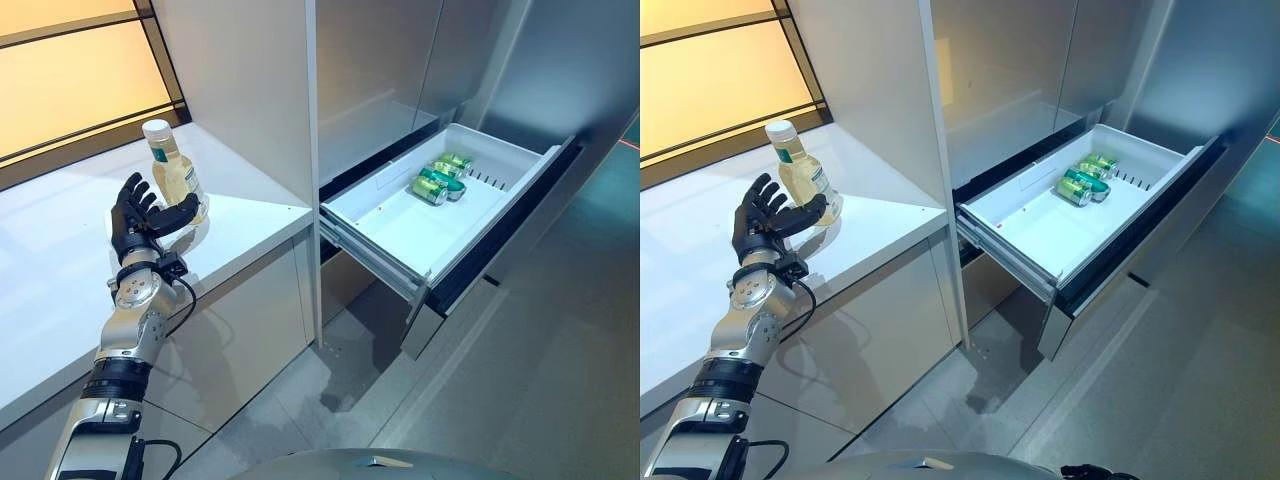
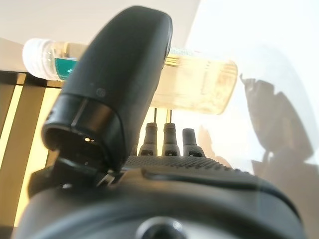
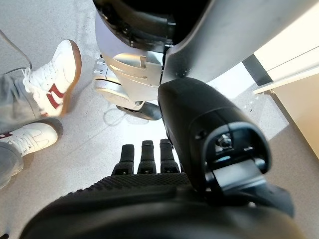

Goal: Put drinks into fridge and close the fridge

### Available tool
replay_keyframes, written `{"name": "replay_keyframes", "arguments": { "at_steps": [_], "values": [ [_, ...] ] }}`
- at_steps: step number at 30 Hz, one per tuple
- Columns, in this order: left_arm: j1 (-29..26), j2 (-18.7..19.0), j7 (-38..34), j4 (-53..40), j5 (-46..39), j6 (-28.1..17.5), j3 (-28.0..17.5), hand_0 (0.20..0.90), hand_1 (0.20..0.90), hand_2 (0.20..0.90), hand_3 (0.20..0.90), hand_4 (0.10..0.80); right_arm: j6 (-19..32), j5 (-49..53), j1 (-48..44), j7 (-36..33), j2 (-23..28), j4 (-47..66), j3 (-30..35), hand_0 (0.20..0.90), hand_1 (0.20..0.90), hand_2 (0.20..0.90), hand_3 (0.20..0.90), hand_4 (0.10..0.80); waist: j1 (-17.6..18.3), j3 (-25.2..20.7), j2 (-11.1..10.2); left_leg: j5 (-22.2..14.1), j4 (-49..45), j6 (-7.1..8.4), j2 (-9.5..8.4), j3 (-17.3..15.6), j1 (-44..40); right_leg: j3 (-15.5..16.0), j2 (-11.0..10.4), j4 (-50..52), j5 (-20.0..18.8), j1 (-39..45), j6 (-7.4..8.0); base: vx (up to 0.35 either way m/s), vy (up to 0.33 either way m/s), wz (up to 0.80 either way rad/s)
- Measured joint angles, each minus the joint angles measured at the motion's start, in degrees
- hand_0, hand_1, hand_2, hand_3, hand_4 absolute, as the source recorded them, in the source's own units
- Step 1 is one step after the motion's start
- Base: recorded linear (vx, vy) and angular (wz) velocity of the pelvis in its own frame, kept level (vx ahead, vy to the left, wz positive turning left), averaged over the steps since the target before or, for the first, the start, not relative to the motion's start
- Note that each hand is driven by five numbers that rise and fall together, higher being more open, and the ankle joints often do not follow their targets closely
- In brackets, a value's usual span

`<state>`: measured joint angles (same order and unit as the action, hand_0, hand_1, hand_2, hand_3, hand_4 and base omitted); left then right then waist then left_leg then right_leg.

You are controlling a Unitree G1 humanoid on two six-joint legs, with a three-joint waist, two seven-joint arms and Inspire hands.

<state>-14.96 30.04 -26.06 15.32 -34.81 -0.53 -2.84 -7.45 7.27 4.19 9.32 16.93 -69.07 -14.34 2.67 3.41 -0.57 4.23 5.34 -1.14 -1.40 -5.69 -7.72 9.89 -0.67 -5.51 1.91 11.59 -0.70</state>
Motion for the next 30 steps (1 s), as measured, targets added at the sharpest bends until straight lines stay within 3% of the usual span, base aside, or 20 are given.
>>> {"name": "replay_keyframes", "arguments": {
  "at_steps": [22,30],
  "values": [
    [-4.9,2.3,0.8,1.6,-0.1,-2.1,0.0,0.9,0.9,0.9,0.9,0.8,0.0,0.0,0.1,0.7,0.1,0.0,0.0,0.9,0.9,0.9,0.9,0.8,1.1,0.0,-0.1,-0.2,0.0,0.13,0.13,-0.4,-0.3,-1.4,0.1,0.0,-0.1,-0.2,-0.03,0.001,0.0,-0.03],
    [-8.3,3.0,0.8,6.3,-1.3,-2.1,0.0,0.9,0.9,0.9,0.9,0.8,0.1,-0.1,0.1,1.0,0.1,0.0,0.0,0.9,0.9,0.9,0.9,0.8,1.8,-0.1,-0.1,-0.2,0.0,0.13,0.13,-0.5,-0.3,-1.6,0.1,0.0,-0.1,-0.3,-0.04,0.0,0.0,0.0]
  ]
}}
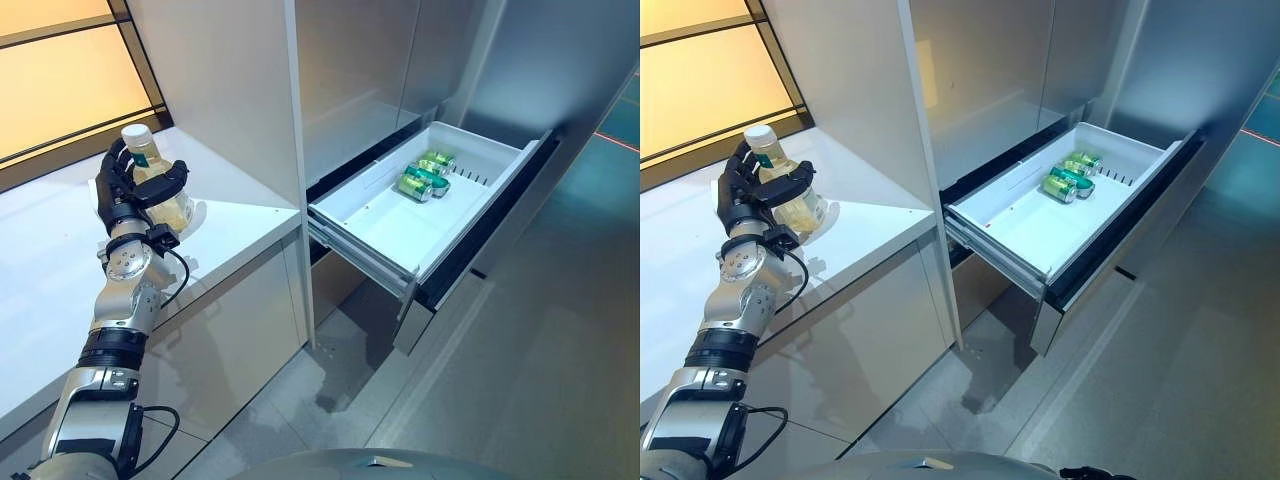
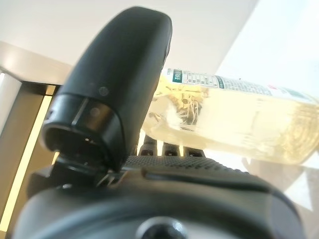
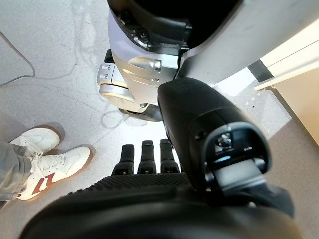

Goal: Put drinks into fridge and close the fridge

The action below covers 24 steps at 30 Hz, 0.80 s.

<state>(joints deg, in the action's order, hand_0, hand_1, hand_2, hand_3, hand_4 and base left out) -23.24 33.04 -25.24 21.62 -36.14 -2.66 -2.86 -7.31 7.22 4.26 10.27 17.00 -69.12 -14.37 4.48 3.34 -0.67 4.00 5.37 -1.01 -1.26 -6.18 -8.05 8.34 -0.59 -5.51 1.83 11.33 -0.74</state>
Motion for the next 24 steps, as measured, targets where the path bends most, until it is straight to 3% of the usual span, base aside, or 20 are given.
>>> {"name": "replay_keyframes", "arguments": {
  "at_steps": [1,2,4,6,7,24],
  "values": [
    [0.0,0.1,0.0,0.1,0.0,0.0,0.0,0.794,0.794,0.794,0.776,0.676,0.0,0.0,0.0,0.0,0.0,0.0,0.0,0.9,0.9,0.9,0.9,0.8,0.2,0.0,0.0,0.0,0.0,0.0,0.0,0.0,0.0,0.0,0.0,0.0,0.0,0.0,0.0,0.0,0.0,0.0],
    [0.0,0.1,0.0,0.1,-0.1,0.0,0.0,0.639,0.639,0.639,0.595,0.495,0.0,0.0,0.0,0.0,0.0,0.0,0.0,0.9,0.9,0.9,0.9,0.8,0.2,0.0,0.0,0.0,0.0,0.0,0.0,0.0,0.0,0.0,0.0,0.0,0.0,0.0,0.0,0.0,0.0,0.0],
    [0.0,0.1,0.1,0.1,-0.4,0.0,0.0,0.531,0.531,0.531,0.469,0.369,0.0,0.0,0.0,0.0,0.0,-0.1,0.0,0.9,0.9,0.9,0.9,0.8,0.2,0.0,0.0,0.0,0.0,0.01,0.0,0.0,0.0,0.0,0.0,0.0,0.0,0.0,0.0,0.0,0.0,0.0],
    [0.0,0.1,0.3,0.3,-0.5,0.0,0.0,0.321,0.321,0.321,0.225,0.125,0.0,-0.1,0.0,0.0,0.0,-0.1,0.0,0.9,0.9,0.9,0.9,0.8,0.2,0.0,0.0,0.0,0.0,0.01,0.0,0.0,0.0,0.0,0.0,0.0,0.0,0.0,0.0,0.0,0.0,0.0],
    [0.0,0.2,0.5,0.8,-0.5,0.0,0.0,0.3,0.3,0.3,0.2,0.1,0.0,-0.2,0.0,0.0,0.0,-0.1,0.0,0.9,0.9,0.9,0.9,0.8,0.2,0.0,-0.1,0.0,0.0,0.01,0.0,-0.1,0.0,-0.1,0.0,0.0,0.0,0.0,0.0,0.0,0.0,0.0],
    [-0.2,1.3,0.8,1.6,-2.2,0.0,0.0,0.3,0.3,0.3,0.2,0.1,0.0,-0.6,0.2,0.2,-0.1,-0.1,-0.1,0.9,0.9,0.9,0.9,0.8,0.3,-0.2,-0.3,-0.1,0.0,0.02,0.01,-0.3,-0.1,-0.4,0.0,0.0,0.0,-0.1,0.0,0.0,0.0,0.0]
  ]
}}
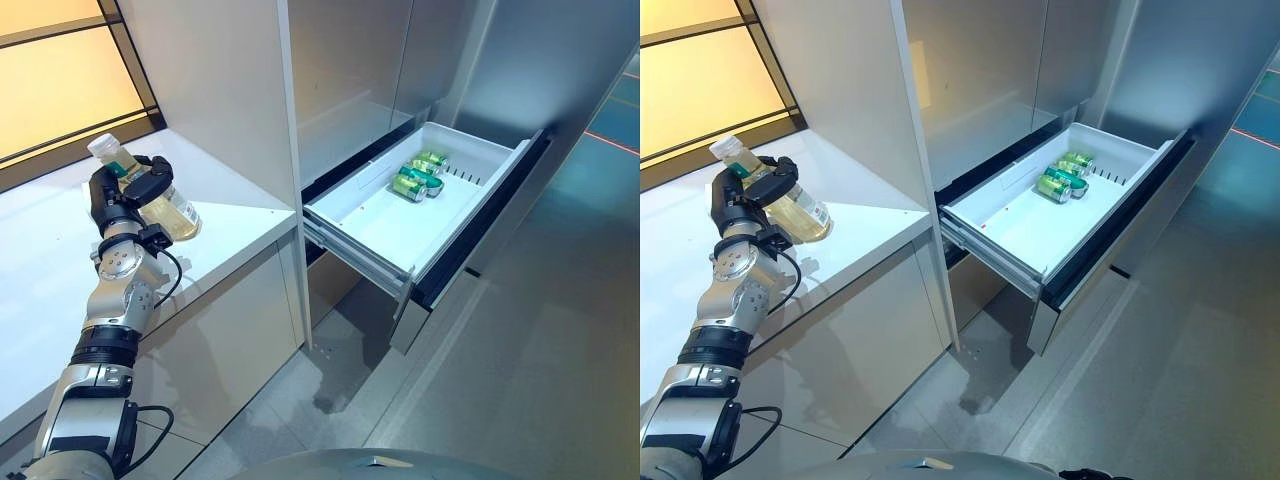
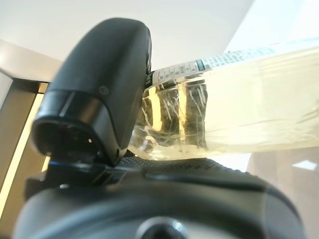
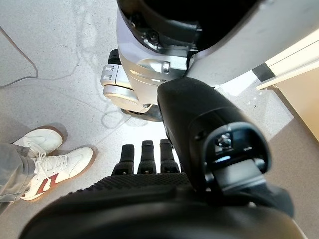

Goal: Put drinks into fridge and close the fridge

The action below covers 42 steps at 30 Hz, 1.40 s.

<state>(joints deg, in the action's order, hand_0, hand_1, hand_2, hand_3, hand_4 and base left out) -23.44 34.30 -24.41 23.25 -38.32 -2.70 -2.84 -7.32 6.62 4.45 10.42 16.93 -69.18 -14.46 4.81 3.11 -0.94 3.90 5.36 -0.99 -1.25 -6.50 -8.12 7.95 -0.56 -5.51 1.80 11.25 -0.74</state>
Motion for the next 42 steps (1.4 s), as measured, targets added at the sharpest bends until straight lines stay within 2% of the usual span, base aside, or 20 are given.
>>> {"name": "replay_keyframes", "arguments": {
  "at_steps": [13,19,26,31,34,40,41,42],
  "values": [
    [0.0,0.0,0.1,0.0,0.1,-0.4,0.2,0.3,0.3,0.3,0.2,0.1,1.0,-1.7,-0.1,0.0,0.1,0.1,-0.6,0.9,0.9,0.9,0.9,0.8,-0.1,0.0,0.0,0.0,0.0,0.0,0.0,0.0,0.0,0.0,0.0,0.1,0.0,0.0,-0.02,-0.006,-0.001,0.0],
    [0.0,-0.1,1.2,-0.4,0.1,-1.1,0.8,0.3,0.3,0.3,0.2,0.1,2.8,-5.4,-0.1,-0.1,1.5,3.1,-5.6,0.9,0.9,0.9,0.9,0.8,-0.6,-0.1,-0.1,0.0,0.0,-0.01,0.02,0.2,0.4,0.2,0.0,0.0,0.0,-0.3,-0.04,-0.047,-0.008,0.02],
    [1.1,-1.0,3.5,-7.0,0.1,-1.1,1.5,0.3,0.3,0.3,0.2,0.1,4.4,-6.7,-1.2,0.3,4.3,13.8,-11.4,0.9,0.9,0.9,0.9,0.8,-2.1,0.2,-0.6,0.1,-0.2,-0.08,0.0,1.0,1.3,0.7,0.0,0.3,-0.3,-0.8,-0.07,-0.047,0.001,0.04],
    [1.2,-1.0,6.2,-11.3,0.1,-1.4,5.2,0.3,0.3,0.3,0.2,0.1,13.9,-8.1,-4.6,3.1,1.7,16.4,-13.7,0.9,0.9,0.9,0.9,0.8,-3.6,0.3,-0.4,0.3,0.0,-0.03,-0.02,1.7,1.5,1.4,0.0,0.0,-0.3,-0.8,-0.07,-0.059,0.026,0.07],
    [1.2,-1.0,6.6,-16.7,0.1,-1.4,7.5,0.3,0.3,0.3,0.2,0.1,14.0,-9.0,-4.8,5.0,1.4,28.4,-19.6,0.9,0.9,0.9,0.9,0.8,-4.5,1.2,-0.2,0.6,-0.2,-0.06,-0.12,2.4,1.9,2.2,0.0,0.0,-0.3,-0.9,-0.06,-0.068,0.01,0.14],
    [1.4,-1.1,7.1,-23.5,0.2,-1.8,10.1,0.3,0.3,0.3,0.2,0.1,11.8,-8.9,-7.5,7.1,1.1,42.5,-23.8,0.9,0.9,0.9,0.9,0.8,-4.9,1.8,0.0,0.8,-0.3,-0.16,-0.37,3.3,2.2,3.0,-0.2,0.2,-0.3,-0.8,-0.01,-0.054,-0.003,0.07],
    [1.5,-1.6,7.4,-24.2,0.2,-2.3,10.3,0.3,0.3,0.3,0.2,0.1,9.8,-5.7,-8.1,9.1,1.0,44.0,-23.9,0.9,0.9,0.9,0.9,0.8,-4.8,1.9,0.1,0.9,-0.3,-0.18,-0.45,3.7,2.3,3.4,-0.2,0.2,-0.3,-0.8,0.03,-0.049,0.013,0.14],
    [1.8,-2.1,8.3,-24.7,0.2,-3.4,10.6,0.3,0.3,0.3,0.2,0.1,10.5,-4.3,-8.7,10.4,1.3,43.6,-23.7,0.9,0.9,0.9,0.9,0.8,-4.9,1.9,0.1,1.0,-0.3,-0.2,-0.5,3.9,2.4,3.6,-0.3,0.2,-0.2,-0.8,0.06,-0.038,0.028,0.12]
  ]
}}
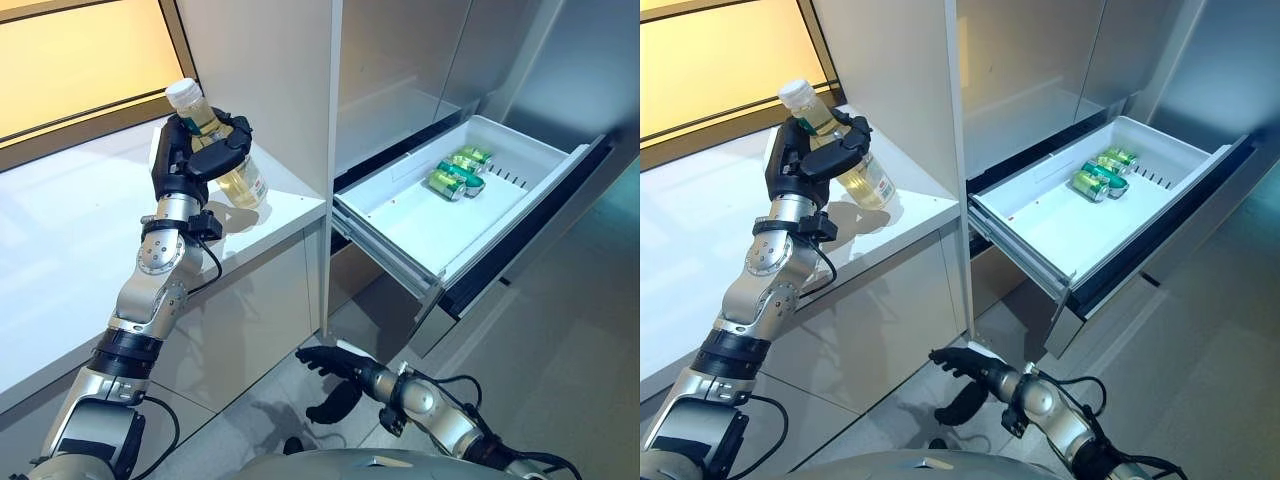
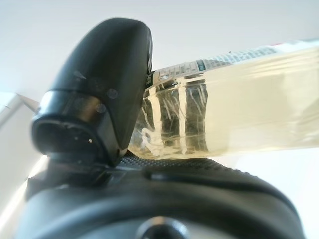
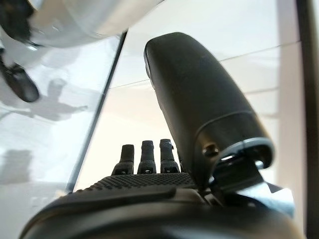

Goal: Put drinks into fridge and close the fridge

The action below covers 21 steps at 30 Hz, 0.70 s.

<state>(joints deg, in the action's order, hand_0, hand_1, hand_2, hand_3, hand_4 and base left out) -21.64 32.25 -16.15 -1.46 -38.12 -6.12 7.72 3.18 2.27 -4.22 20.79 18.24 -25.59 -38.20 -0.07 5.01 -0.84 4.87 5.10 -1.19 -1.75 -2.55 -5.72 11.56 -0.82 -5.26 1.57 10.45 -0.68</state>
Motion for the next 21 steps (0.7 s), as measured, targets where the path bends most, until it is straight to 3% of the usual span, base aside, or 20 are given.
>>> {"name": "replay_keyframes", "arguments": {
  "at_steps": [2,5,14,16,18,21],
  "values": [
    [1.1,-0.2,2.4,-1.5,-0.1,-1.9,0.6,0.3,0.3,0.3,0.2,0.1,7.2,0.7,-0.3,1.0,1.0,-0.5,-0.7,0.9,0.9,0.9,0.9,0.8,-0.8,0.6,0.5,0.1,0.0,-0.09,-0.15,0.2,0.1,0.1,-0.1,0.0,0.0,-0.1,0.03,-0.035,0.039,0.07],
    [2.0,-0.1,5.6,-4.0,-0.5,-1.9,0.5,0.3,0.3,0.3,0.2,0.1,9.6,4.1,-0.3,5.8,3.3,4.6,0.5,0.9,0.9,0.9,0.9,0.8,-1.5,1.1,0.8,0.1,0.0,-0.19,-0.25,0.5,0.3,0.5,-0.2,0.0,0.1,-0.1,0.14,-0.038,0.013,0.07],
    [4.2,1.2,15.5,-9.5,-0.7,-2.8,-0.7,0.3,0.3,0.3,0.2,0.1,7.2,22.6,-0.6,30.0,6.2,17.1,14.6,0.9,0.9,0.9,0.9,0.8,-2.0,1.7,0.7,0.1,0.0,-0.19,-0.36,0.7,0.4,0.6,-0.2,0.0,0.2,-0.1,0.25,-0.003,0.0,0.0],
    [5.2,1.2,17.9,-9.5,-0.7,-3.5,-1.8,0.3,0.3,0.3,0.2,0.1,6.3,24.9,-0.5,33.1,6.7,18.4,17.4,0.9,0.9,0.9,0.9,0.8,-1.8,1.8,0.7,0.1,0.0,-0.19,-0.36,0.7,0.4,0.6,-0.2,0.0,0.2,-0.1,0.25,0.0,0.0,0.0],
    [7.1,1.2,20.9,-10.5,-0.6,-3.9,-3.8,0.3,0.3,0.3,0.2,0.1,2.3,26.0,-0.5,33.8,9.0,24.8,20.8,0.9,0.9,0.9,0.9,0.8,-1.5,2.2,0.7,0.1,0.0,-0.18,-0.38,0.7,0.4,0.5,-0.3,0.0,0.2,-0.2,0.25,0.0,0.0,0.0],
    [8.9,1.5,25.0,-11.3,-0.4,-5.1,-6.1,0.3,0.3,0.3,0.2,0.1,0.9,32.4,-1.3,31.4,9.9,31.5,28.8,0.9,0.9,0.9,0.9,0.8,-1.4,2.7,-0.2,0.1,0.0,-0.18,-0.29,0.7,0.3,0.4,-0.2,0.0,0.1,-0.1,0.24,0.0,0.0,0.0]
  ]
}}
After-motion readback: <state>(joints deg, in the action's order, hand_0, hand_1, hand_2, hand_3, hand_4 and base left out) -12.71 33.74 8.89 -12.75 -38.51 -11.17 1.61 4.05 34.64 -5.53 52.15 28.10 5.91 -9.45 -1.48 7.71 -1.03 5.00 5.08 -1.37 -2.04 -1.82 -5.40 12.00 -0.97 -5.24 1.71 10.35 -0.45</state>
